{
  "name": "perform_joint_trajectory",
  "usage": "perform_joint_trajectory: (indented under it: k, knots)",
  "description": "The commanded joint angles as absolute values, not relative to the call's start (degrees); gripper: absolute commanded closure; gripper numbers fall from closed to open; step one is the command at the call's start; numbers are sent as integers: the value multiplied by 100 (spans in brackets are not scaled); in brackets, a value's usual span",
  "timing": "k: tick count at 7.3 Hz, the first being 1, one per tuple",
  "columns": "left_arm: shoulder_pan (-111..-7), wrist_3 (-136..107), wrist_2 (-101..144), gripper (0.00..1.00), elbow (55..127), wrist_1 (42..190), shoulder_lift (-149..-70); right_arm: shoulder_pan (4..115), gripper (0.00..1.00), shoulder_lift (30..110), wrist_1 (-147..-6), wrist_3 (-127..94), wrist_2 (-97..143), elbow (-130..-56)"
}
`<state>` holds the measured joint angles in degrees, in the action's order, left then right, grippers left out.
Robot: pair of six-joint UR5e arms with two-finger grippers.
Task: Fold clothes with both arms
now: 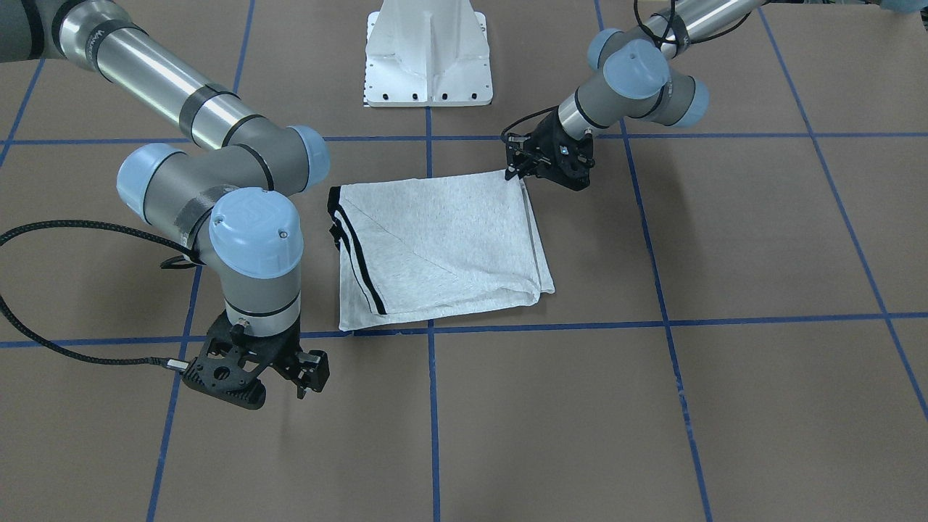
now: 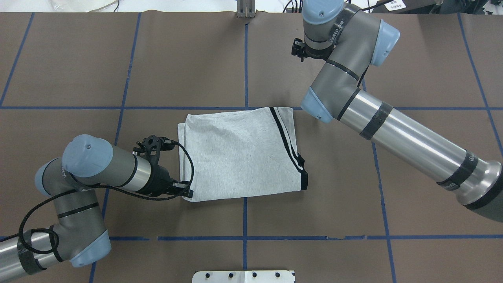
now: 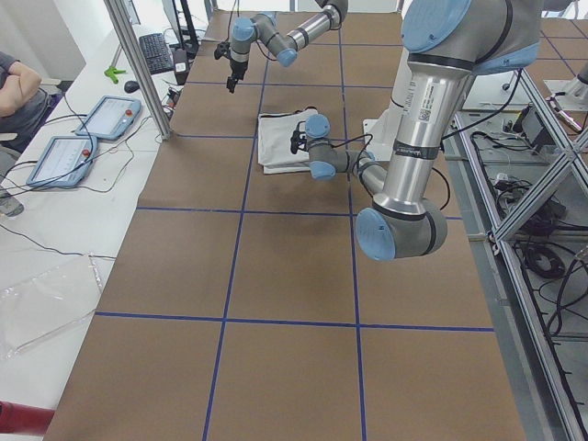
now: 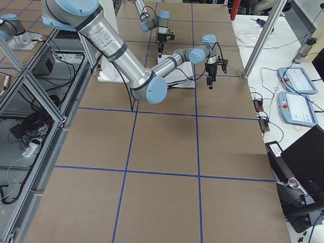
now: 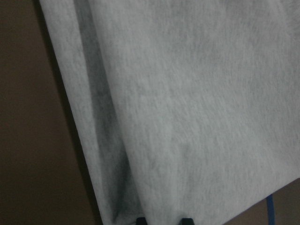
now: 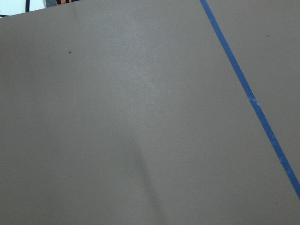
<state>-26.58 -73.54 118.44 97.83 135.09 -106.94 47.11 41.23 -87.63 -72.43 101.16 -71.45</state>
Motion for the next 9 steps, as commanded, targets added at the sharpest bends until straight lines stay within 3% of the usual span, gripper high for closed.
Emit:
perform_joint_trajectory:
  k: [1,3,6,9]
  knots:
    - [-2654,-7348,11856,100,9896,13509,-10548,4711,0,4122,-8763,-7251,10116,-7146]
    - [-2689,-7348,11883,38,10062,13456,-10538,4711,0,4122,-8763,-7251,10125,-7154]
    - [-3155,-7513,12541,36,10651,13377,-10292,4711,0,4148,-8771,-7251,10125,-7242]
    - [-2998,-8253,11885,36,9829,13447,-10950,4711,0,4175,-8754,-7251,10125,-7242]
